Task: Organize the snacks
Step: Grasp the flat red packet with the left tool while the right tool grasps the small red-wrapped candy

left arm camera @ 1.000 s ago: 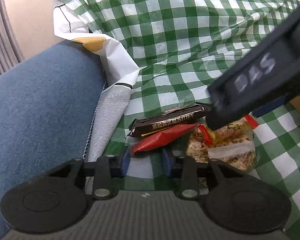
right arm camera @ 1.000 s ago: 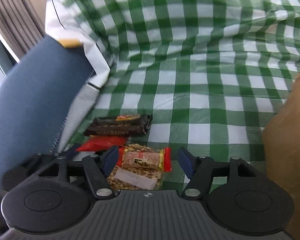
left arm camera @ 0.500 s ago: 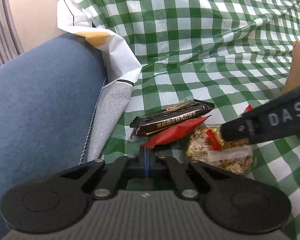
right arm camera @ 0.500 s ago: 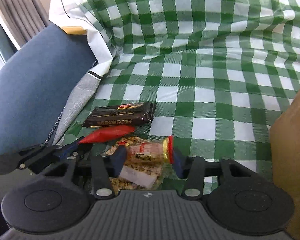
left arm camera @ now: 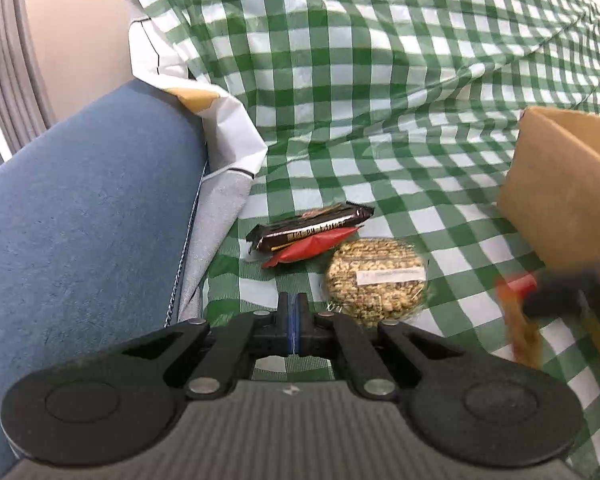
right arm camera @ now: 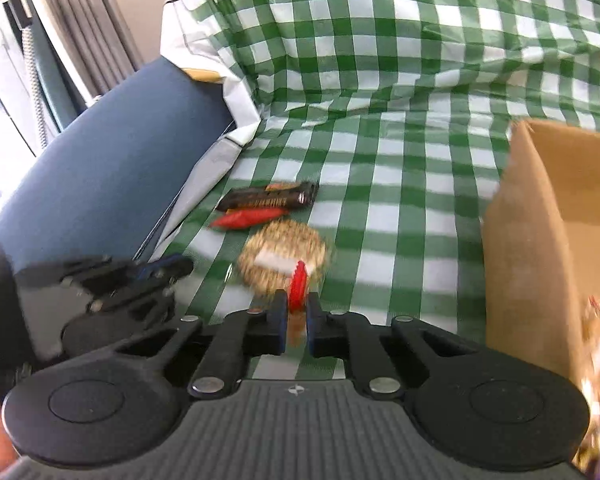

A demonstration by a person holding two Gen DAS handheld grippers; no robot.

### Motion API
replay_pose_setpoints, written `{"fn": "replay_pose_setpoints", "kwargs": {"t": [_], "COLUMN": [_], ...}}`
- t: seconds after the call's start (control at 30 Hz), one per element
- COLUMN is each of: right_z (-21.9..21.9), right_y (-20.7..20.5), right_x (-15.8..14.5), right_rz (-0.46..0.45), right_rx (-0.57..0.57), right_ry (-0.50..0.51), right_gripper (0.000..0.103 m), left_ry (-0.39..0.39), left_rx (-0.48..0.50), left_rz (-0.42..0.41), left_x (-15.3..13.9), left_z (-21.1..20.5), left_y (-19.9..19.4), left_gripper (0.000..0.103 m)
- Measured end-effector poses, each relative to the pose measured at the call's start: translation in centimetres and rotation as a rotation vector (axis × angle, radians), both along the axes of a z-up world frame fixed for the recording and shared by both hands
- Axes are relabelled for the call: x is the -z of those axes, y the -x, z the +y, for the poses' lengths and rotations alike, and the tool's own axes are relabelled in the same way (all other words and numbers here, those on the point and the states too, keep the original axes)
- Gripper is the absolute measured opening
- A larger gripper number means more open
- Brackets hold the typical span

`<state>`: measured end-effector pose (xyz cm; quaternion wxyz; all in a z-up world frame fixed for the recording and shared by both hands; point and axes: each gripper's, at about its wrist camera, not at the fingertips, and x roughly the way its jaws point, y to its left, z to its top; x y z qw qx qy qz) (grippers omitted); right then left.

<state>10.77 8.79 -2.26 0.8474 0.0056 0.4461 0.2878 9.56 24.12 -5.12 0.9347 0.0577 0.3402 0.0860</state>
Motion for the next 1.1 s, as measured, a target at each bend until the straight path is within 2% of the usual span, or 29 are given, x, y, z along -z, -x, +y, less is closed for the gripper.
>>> {"fn": "replay_pose_setpoints", "kwargs": {"t": [0.1,0.17,0.27,0.3,0.37,0.43,0.5,0.6,0.7,0.87,0.9,0.93,1.0,1.1], "right_z": [-0.8,-1.1,-1.4,-1.4,-1.3,-1.2,-1.1,-0.9,-0.6,0.4,0.5,0.5,0.6,0.4], "right_y": [3.7,5.9,8.0,8.3,8.6,8.9,8.6,7.5,6.5,6.1,6.0,6.0,6.1,6.4], "right_x": [0.5,1.3,2.7,3.1,3.5,3.6,4.0,4.8,5.7,6.4,6.6,6.6,6.4,5.9], "right_rz": [-0.04,-0.078,-0.116,-0.118,-0.116,-0.164,-0.174,-0.147,-0.104,-0.094,-0.086,-0.088,-0.099,-0.106], "right_rx": [-0.042,-0.075,-0.132,-0.151,-0.186,-0.217,-0.209,-0.175,-0.154,-0.149,-0.149,-0.146,-0.156,-0.161], "right_ry": [0.022,0.055,0.118,0.13,0.14,0.165,0.178,0.183,0.19,0.204,0.209,0.208,0.207,0.203], "right_gripper": [0.008,0.007,0.007,0.007,0.008,0.008,0.02,0.03,0.03,0.03,0.03,0.03,0.022,0.02], "left_ry": [-0.029,-0.061,-0.092,-0.109,-0.146,-0.181,-0.236,-0.283,-0.319,-0.319,-0.318,-0.314,-0.315,-0.282], "left_rx": [0.007,0.006,0.001,-0.004,-0.015,-0.011,-0.001,0.008,0.016,0.021,0.026,0.033,0.042,0.05], "left_rz": [-0.021,-0.033,-0.016,-0.008,0.008,0.02,0.033,0.041,0.045,0.051,0.052,0.055,0.057,0.047], "left_x": [-0.2,0.0,0.9,1.2,2.0,2.7,3.3,3.9,4.3,4.6,4.6,4.6,4.5,3.5], "left_z": [-0.2,-0.3,-0.5,-0.6,-1.0,-1.4,-1.9,-2.3,-2.4,-2.4,-2.5,-2.5,-2.8,-3.0], "left_y": [0.1,-0.4,-2.0,-2.6,-3.8,-4.7,-5.6,-6.4,-7.2,-8.1,-8.1,-8.2,-8.1,-7.4], "left_gripper": [0.005,0.015,0.04,0.042,0.042,0.042,0.042,0.042,0.042,0.04,0.034,0.023,0.01,0.005]}}
